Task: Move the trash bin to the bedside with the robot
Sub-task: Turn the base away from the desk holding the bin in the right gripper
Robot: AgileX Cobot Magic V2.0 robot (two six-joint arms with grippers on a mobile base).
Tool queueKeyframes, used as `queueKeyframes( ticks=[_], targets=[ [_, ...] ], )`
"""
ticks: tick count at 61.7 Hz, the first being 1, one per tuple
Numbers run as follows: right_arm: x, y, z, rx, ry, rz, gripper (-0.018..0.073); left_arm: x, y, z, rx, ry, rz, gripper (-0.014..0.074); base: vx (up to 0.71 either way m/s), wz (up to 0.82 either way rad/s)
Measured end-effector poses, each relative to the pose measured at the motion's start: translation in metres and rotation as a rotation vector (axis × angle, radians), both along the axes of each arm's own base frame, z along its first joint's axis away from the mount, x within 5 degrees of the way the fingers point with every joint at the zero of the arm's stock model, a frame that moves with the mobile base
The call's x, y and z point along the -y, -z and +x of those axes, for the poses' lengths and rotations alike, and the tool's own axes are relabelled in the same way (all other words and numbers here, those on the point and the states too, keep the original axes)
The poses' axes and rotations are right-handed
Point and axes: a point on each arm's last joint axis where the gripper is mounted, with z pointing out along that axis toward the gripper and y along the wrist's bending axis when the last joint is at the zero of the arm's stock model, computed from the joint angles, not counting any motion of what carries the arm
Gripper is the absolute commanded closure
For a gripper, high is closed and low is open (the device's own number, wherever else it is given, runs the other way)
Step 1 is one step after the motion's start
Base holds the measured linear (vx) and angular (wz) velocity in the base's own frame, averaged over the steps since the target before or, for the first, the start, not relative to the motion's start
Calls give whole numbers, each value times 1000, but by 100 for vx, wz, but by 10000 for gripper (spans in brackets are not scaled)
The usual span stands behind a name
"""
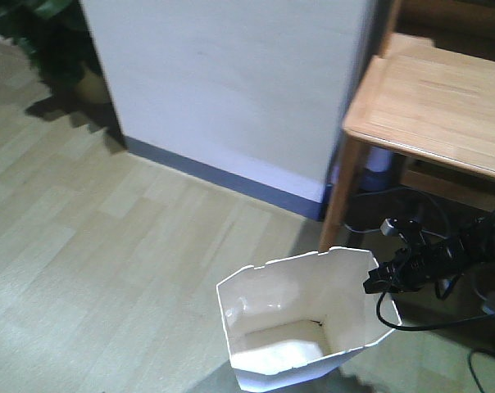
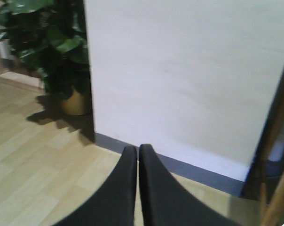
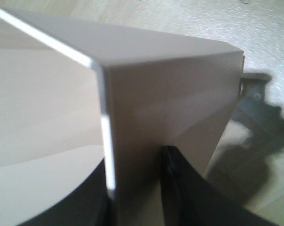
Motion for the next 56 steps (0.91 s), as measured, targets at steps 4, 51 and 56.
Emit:
queueKeyframes(
  ticks=[4,51,56],
  targets=[
    [0,0,0,0,-1,0,564,0,0,0,0,0,0,602,-4,57],
    [0,0,0,0,-2,0,564,0,0,0,0,0,0,602,6,52],
    [0,0,0,1,-1,-6,564,0,0,0,0,0,0,602,14,60]
  ],
)
